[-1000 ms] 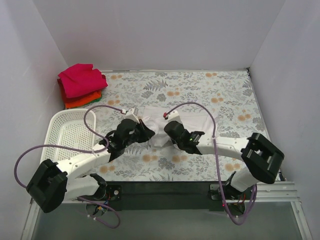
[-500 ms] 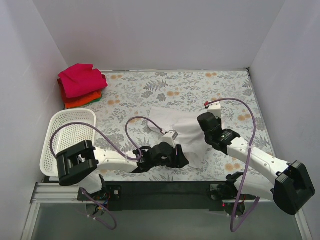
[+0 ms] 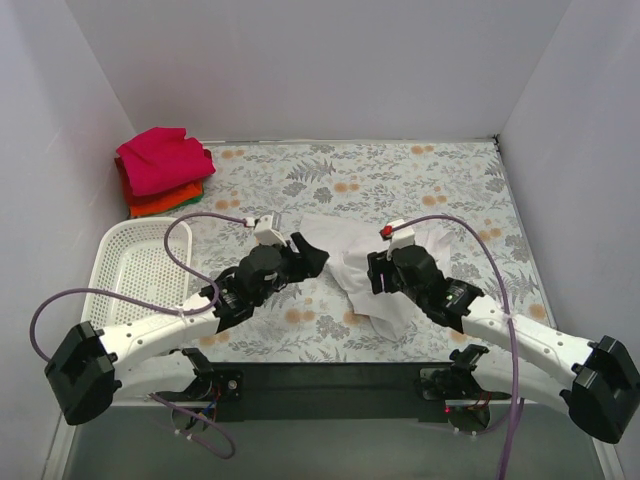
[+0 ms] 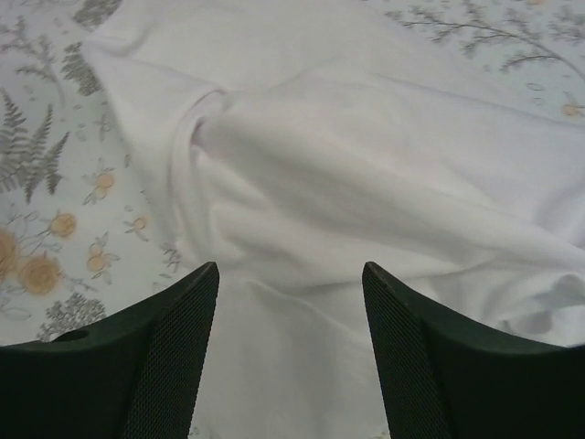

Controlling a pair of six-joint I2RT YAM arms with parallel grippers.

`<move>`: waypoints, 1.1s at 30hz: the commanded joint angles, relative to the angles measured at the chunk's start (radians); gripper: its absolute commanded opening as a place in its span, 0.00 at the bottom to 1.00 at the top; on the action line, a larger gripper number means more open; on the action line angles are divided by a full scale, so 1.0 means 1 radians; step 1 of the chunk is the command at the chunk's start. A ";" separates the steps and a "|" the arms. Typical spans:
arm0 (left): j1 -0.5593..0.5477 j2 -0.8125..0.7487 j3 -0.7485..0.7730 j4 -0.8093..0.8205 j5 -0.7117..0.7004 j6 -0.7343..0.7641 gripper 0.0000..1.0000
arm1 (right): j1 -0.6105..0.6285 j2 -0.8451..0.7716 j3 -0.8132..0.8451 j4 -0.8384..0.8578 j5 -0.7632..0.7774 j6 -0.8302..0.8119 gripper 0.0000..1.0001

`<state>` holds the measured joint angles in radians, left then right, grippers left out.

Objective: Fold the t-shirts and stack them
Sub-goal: Flatten the tshirt out

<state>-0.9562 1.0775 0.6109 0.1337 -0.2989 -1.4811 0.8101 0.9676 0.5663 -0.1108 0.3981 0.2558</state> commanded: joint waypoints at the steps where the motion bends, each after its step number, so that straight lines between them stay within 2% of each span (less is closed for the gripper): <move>1: 0.114 0.015 -0.065 -0.071 0.056 0.024 0.58 | 0.044 0.017 -0.060 0.184 -0.198 -0.003 0.59; 5: 0.207 0.019 -0.109 -0.040 0.125 0.016 0.57 | 0.093 0.094 -0.060 0.246 -0.248 0.003 0.59; 11: 0.255 0.035 -0.119 -0.043 0.153 0.025 0.57 | 0.153 0.246 0.004 0.235 -0.211 0.008 0.59; 19: 0.381 0.128 -0.086 0.016 0.211 0.031 0.58 | 0.221 0.376 0.067 0.074 -0.088 0.072 0.58; 22: 0.404 0.209 -0.042 0.033 0.213 0.044 0.58 | 0.228 0.401 0.079 -0.001 -0.042 0.100 0.52; 24: 0.410 0.287 0.021 0.033 0.205 0.065 0.58 | 0.230 0.401 0.075 -0.027 -0.022 0.122 0.38; 25: 0.410 0.315 0.065 0.033 0.198 0.071 0.58 | 0.230 0.395 0.069 -0.048 -0.019 0.126 0.23; 28: 0.413 0.421 0.131 0.037 0.190 0.097 0.57 | 0.232 0.352 0.058 -0.108 -0.007 0.154 0.03; 33: 0.421 0.571 0.254 0.047 0.153 0.133 0.57 | 0.239 0.199 0.011 -0.213 0.011 0.218 0.01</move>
<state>-0.5446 1.5944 0.7929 0.1715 -0.1120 -1.3926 1.0393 1.2705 0.6018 -0.2310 0.3660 0.4072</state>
